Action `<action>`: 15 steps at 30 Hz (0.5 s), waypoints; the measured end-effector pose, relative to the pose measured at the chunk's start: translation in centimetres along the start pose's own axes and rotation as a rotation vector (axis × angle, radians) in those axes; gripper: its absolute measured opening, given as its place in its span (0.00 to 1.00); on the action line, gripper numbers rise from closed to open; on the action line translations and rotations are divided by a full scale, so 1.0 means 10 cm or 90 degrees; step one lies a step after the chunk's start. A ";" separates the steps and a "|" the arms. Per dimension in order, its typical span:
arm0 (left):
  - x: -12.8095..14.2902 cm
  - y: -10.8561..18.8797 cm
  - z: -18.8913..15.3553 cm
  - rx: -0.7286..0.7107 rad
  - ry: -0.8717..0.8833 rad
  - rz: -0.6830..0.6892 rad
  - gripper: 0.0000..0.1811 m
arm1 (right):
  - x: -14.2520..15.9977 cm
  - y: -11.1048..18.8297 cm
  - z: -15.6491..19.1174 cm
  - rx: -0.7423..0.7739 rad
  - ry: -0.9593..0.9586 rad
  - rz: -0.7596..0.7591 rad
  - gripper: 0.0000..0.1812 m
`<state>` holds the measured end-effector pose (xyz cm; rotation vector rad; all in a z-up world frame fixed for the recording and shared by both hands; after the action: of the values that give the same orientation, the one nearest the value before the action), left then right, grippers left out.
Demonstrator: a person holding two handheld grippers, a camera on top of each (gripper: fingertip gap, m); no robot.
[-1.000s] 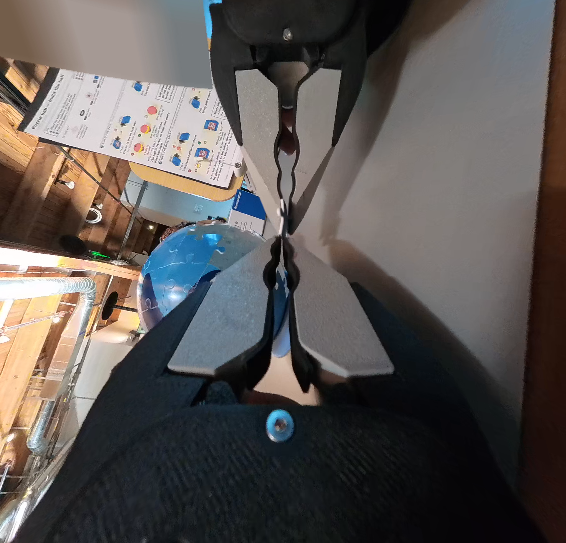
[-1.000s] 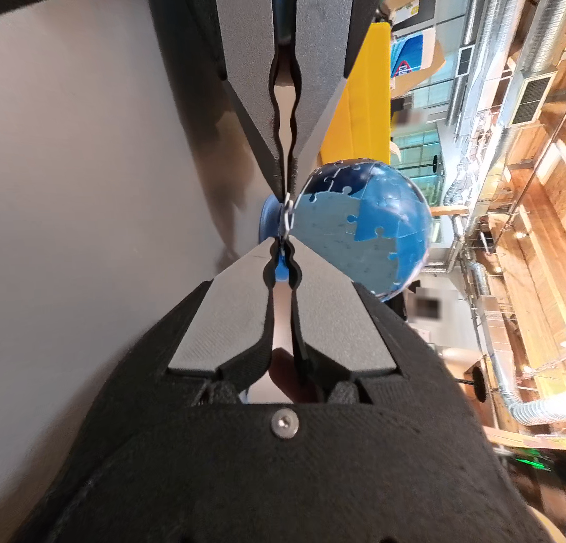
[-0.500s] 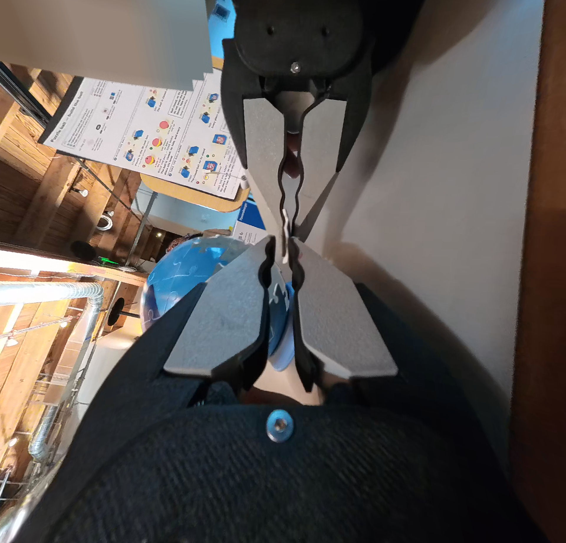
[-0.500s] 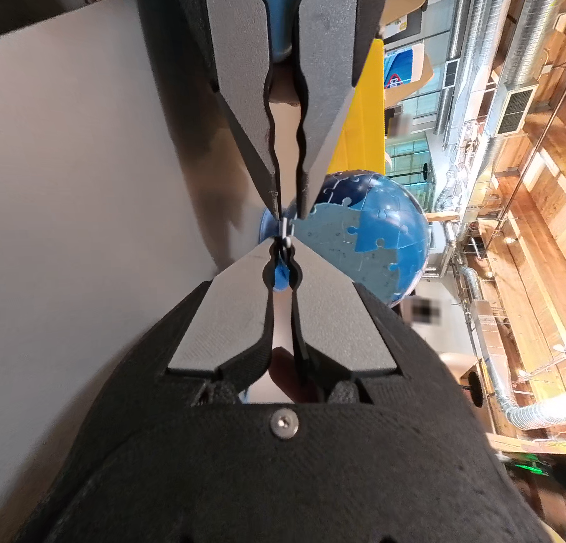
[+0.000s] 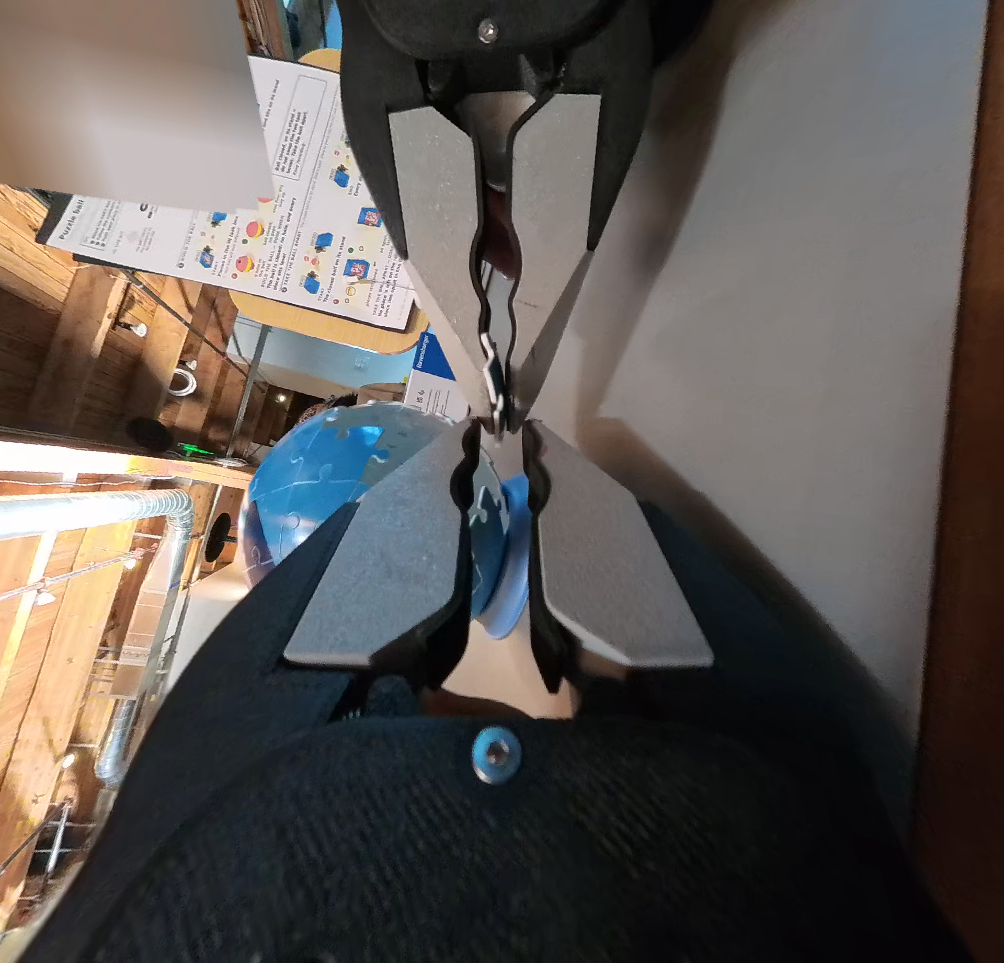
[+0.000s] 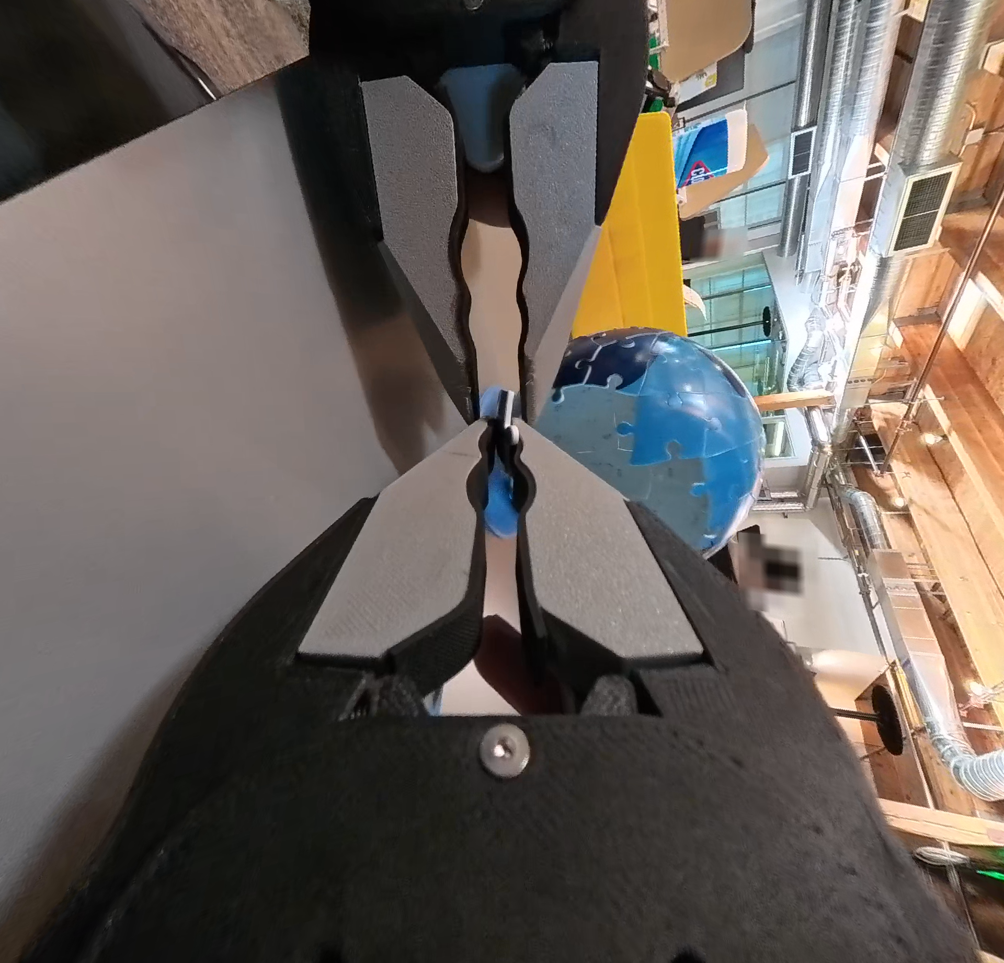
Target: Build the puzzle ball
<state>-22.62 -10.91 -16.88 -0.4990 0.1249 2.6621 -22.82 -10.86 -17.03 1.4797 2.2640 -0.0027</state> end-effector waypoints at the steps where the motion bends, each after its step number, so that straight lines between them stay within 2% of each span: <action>1: 0.00 0.00 -0.01 0.001 -0.010 0.003 0.07 | 0.01 0.00 0.00 -0.001 -0.006 0.000 0.00; 5: 0.02 0.00 -0.03 0.003 -0.036 0.013 0.05 | 0.04 0.00 0.02 -0.008 -0.031 0.008 0.00; 7: 0.02 0.00 -0.02 -0.001 -0.033 0.009 0.01 | 0.06 0.00 0.02 -0.011 -0.028 0.011 0.00; 15: 0.03 -0.01 -0.05 0.022 -0.013 0.015 0.00 | 0.08 -0.01 0.05 -0.017 -0.007 0.018 0.00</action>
<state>-22.66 -10.81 -17.50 -0.4609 0.1713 2.6820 -22.93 -10.33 -17.81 1.4941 2.2250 0.0281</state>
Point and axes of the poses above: each gripper's, where its closed fingertips meet, y back along the fingers, x out of its underside, z = x × y across the jaws, the point moved 1 cm from there along y, back along the fingers, and after that the axes turned 14 degrees about -z, right-handed, at the moved point
